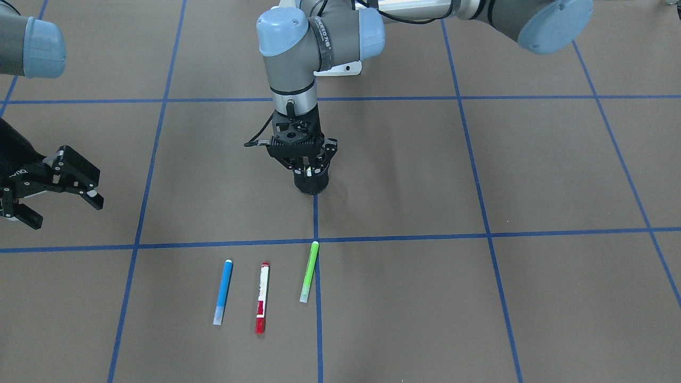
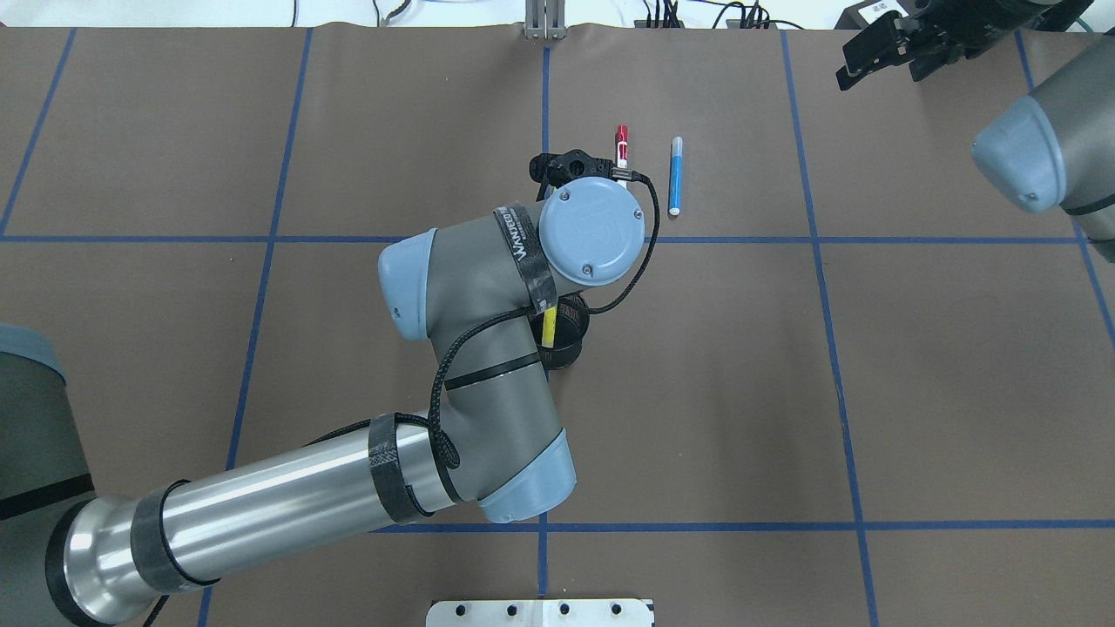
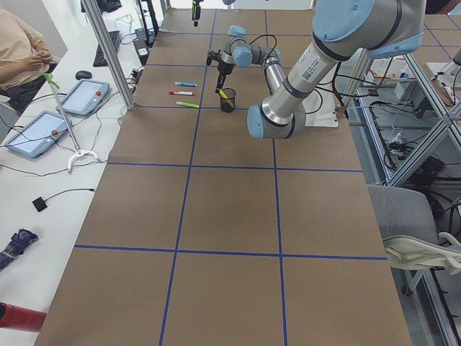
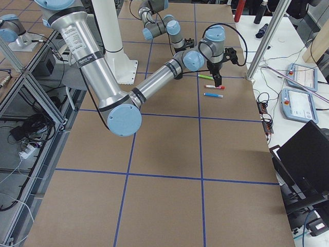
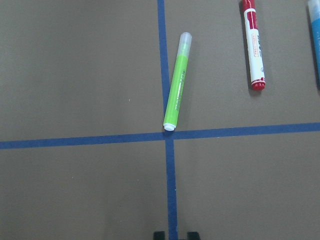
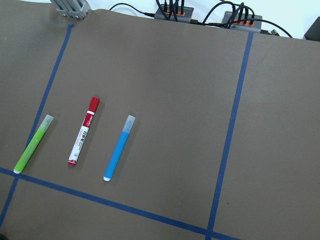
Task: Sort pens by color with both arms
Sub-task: 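Lower the left gripper into the cup and grasp the yellow highlighter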
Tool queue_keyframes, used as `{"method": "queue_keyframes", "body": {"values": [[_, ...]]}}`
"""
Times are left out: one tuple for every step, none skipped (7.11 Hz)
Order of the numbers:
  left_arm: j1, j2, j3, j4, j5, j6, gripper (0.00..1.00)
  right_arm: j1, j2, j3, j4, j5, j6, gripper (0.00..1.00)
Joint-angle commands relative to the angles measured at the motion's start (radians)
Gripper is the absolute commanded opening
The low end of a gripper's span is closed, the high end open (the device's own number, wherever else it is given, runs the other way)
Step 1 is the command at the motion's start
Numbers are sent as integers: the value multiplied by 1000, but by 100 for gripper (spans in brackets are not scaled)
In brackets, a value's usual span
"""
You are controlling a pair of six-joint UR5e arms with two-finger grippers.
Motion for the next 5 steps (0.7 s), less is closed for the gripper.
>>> {"method": "queue_keyframes", "body": {"values": [[-2, 1, -65, 9, 0, 0, 0, -2, 1, -1, 1, 0, 0, 100], [-7, 4, -116, 11, 2, 2, 0, -2, 2, -1, 1, 0, 2, 100], [-10, 4, -166, 13, 5, 2, 0, -2, 2, -1, 1, 0, 2, 100], [-23, 6, -226, 11, 6, 8, 0, -2, 1, -1, 1, -2, 2, 100], [-37, 21, -289, 8, 12, 12, 0, -2, 1, -2, 1, -17, 2, 100]]}}
